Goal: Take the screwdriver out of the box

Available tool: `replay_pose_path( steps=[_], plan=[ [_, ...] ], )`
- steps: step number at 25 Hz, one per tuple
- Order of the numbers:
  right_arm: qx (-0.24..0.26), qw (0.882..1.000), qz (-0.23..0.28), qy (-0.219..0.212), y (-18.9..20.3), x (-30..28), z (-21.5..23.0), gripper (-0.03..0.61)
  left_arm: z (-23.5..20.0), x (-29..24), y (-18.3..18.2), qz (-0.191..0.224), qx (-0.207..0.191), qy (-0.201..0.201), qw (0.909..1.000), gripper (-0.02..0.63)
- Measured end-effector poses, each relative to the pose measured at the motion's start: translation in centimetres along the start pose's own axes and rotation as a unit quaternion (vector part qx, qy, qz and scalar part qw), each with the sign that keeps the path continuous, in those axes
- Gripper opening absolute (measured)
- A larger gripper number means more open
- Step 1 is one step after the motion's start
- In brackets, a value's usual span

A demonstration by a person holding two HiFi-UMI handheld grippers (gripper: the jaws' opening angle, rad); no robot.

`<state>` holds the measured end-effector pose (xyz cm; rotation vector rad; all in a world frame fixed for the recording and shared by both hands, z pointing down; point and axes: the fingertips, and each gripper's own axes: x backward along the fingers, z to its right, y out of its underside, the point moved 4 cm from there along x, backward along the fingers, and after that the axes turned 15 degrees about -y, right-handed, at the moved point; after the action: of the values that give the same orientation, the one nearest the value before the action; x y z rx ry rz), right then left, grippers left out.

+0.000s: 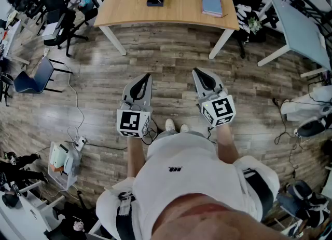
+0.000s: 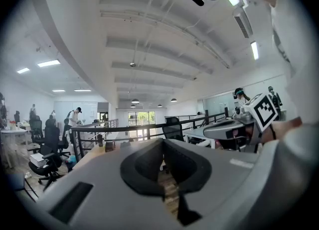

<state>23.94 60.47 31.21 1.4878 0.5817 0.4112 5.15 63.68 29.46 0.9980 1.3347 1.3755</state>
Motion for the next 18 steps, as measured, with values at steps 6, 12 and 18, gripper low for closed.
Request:
replay_pose_path(
  steps=[6,12,18],
  plan=[
    [0.005,1.000,0.015,-0.006,-0.3,-2.2,0.1,-0.005,-1.6,-1.5,0.5,0.002,0.001,0.001,1.0000,0.011],
    [0.016,1.000,0.010,-0.010,-0.6,-5.1,-0.7,-0.005,-3.7,-2.7,0.8,0.014,0.008,0.004,0.9999,0.011],
    [0.021,1.000,0.008,-0.017,-0.2,-7.7,-0.9,-0.005,-5.6,-4.1,1.7,0.014,0.008,0.004,0.9999,0.011]
  ],
)
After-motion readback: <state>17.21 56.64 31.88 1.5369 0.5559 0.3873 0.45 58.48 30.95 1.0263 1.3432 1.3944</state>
